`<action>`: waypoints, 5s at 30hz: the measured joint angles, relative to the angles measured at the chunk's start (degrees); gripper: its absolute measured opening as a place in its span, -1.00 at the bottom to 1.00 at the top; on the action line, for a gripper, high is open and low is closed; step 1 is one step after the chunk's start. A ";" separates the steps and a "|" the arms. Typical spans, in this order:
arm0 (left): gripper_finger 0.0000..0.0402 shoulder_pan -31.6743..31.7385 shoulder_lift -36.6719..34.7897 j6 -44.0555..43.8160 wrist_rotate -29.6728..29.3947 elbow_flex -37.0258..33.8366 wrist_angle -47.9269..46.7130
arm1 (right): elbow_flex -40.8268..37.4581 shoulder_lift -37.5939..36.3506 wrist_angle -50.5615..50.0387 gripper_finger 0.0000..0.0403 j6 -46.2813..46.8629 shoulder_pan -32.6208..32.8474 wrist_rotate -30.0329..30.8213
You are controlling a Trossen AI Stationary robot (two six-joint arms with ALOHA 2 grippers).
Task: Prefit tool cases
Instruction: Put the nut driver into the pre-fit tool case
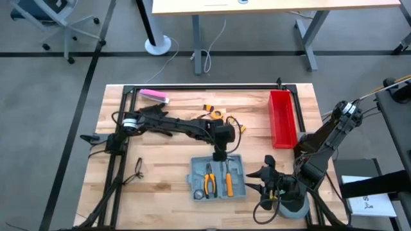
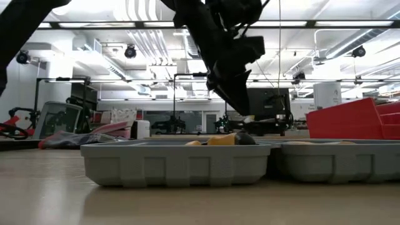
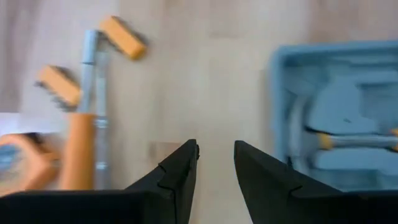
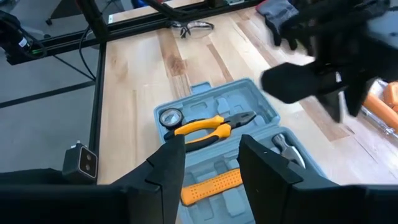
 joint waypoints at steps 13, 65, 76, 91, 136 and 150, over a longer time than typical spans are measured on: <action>-0.31 10.14 0.02 0.22 3.87 -0.11 0.39 | 0.00 0.46 0.00 -0.43 -0.81 0.12 1.37; -0.23 22.71 3.28 18.34 5.34 -2.38 -7.10 | 0.00 1.84 12.59 -0.39 -11.56 0.00 2.93; -0.30 21.52 3.56 22.68 5.51 -2.43 -5.03 | 0.00 1.46 12.86 -0.36 -11.77 0.00 2.91; -0.57 20.97 3.56 26.28 4.03 -2.93 -6.19 | 0.00 0.53 14.36 -0.40 -13.55 0.00 2.93; 0.16 19.96 3.54 -11.97 1.73 6.25 -6.21 | 3.93 0.37 15.72 -0.39 -19.78 -0.02 2.91; 0.65 19.82 3.58 -13.77 6.55 6.13 -4.84 | 3.80 0.39 14.59 -0.41 -19.56 0.11 2.83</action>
